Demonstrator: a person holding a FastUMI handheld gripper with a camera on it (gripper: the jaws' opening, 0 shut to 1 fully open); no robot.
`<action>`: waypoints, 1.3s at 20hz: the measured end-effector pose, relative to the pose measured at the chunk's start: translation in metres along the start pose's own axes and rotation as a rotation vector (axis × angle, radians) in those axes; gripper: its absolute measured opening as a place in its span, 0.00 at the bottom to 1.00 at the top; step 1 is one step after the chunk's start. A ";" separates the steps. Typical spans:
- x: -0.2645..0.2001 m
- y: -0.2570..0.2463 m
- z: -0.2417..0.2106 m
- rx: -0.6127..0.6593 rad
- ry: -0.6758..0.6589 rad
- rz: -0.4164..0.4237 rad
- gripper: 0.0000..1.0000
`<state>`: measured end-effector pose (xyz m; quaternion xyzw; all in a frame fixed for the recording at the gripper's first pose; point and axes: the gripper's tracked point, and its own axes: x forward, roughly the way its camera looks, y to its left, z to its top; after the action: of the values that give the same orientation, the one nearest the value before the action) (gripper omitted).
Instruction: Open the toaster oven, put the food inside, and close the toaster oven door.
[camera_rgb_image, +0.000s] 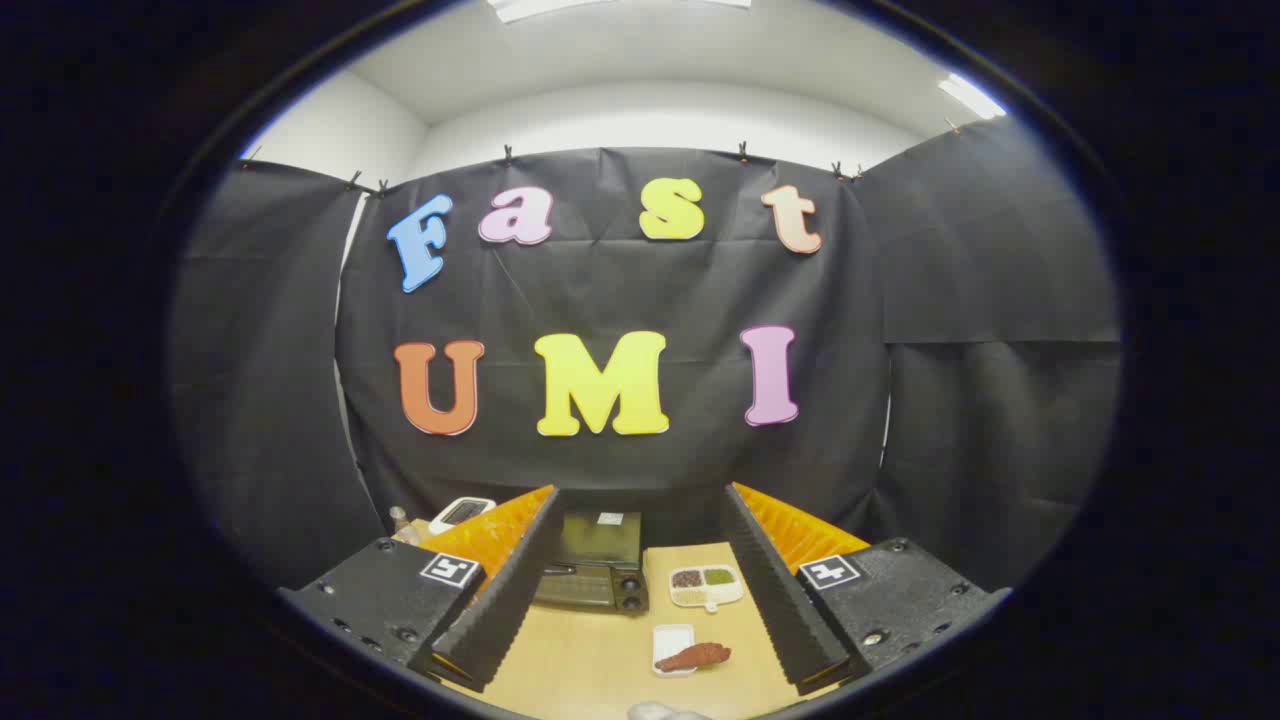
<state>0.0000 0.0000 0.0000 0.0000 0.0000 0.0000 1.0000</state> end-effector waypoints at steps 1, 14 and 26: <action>0.000 0.001 0.000 -0.002 -0.001 -0.002 1.00; 0.026 0.026 -0.013 -0.033 -0.006 -0.018 1.00; 0.223 0.184 -0.194 -0.069 0.096 0.068 1.00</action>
<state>0.2227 0.1836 -0.1945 -0.0344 0.0478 0.0342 0.9977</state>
